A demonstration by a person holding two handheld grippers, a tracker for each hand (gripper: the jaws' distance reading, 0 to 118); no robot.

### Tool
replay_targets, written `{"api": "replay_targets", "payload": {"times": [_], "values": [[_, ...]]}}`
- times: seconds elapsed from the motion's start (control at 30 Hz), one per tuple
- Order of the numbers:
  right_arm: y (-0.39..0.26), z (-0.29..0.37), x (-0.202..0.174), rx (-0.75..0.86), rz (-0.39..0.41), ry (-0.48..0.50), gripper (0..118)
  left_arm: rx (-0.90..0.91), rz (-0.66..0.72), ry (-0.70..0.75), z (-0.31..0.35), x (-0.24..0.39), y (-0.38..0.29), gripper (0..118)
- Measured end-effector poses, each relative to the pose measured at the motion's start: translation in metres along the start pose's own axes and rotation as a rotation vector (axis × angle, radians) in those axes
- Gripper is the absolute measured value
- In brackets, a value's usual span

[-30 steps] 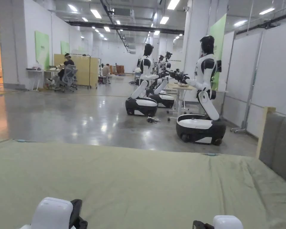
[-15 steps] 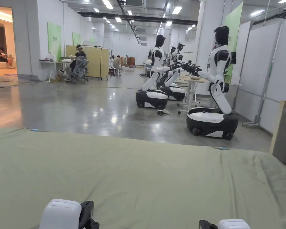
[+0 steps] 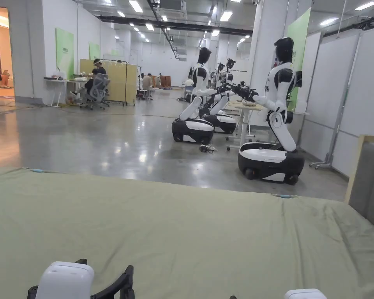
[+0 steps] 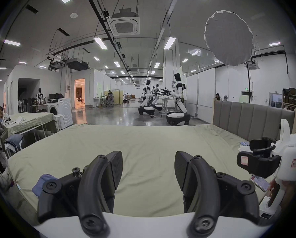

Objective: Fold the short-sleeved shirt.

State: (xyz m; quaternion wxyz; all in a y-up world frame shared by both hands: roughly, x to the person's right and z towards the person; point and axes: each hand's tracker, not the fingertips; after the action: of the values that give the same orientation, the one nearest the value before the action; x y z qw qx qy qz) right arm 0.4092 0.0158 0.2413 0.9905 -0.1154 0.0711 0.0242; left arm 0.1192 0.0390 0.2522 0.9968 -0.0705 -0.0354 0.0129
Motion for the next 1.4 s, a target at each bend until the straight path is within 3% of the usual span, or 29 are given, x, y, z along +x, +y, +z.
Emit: {"api": "replay_targets", "payload": {"times": [0.07, 0.3, 0.5, 0.67, 0.8, 0.9, 1.1, 1.2, 1.4], "values": [[0.002, 0.001, 0.002, 0.039, -0.036, 0.039, 118, 0.013, -0.002, -0.011, 0.002, 0.0, 0.001, 62], [0.0, -0.003, -0.002, 0.006, -0.027, 0.056, 118, 0.042, 0.004, -0.034, 0.005, 0.004, 0.006, 62], [0.001, -0.004, 0.005, -0.004, -0.092, 0.054, 118, 0.028, -0.006, -0.026, 0.005, 0.007, 0.007, 62], [0.005, 0.001, 0.016, 0.0, -0.168, 0.061, 118, 0.021, 0.035, -0.034, 0.004, 0.004, 0.006, 62], [0.01, 0.0, 0.021, 0.021, -0.231, 0.006, 118, 0.016, 0.053, -0.035, 0.004, 0.004, 0.005, 62], [0.011, 0.0, 0.026, 0.015, -0.332, 0.039, 118, 0.011, 0.062, -0.035, 0.003, 0.003, 0.004, 62], [0.019, -0.008, 0.031, -0.082, -0.562, 0.015, 118, 0.002, 0.062, -0.04, 0.003, 0.002, 0.002, 62], [0.02, -0.011, 0.034, -0.119, -0.636, 0.033, 118, -0.003, 0.06, -0.04, 0.004, 0.002, 0.002, 62], [0.017, -0.011, 0.034, -0.151, -0.605, 0.074, 118, -0.014, 0.088, -0.044, 0.004, 0.003, 0.0, 62]]}}
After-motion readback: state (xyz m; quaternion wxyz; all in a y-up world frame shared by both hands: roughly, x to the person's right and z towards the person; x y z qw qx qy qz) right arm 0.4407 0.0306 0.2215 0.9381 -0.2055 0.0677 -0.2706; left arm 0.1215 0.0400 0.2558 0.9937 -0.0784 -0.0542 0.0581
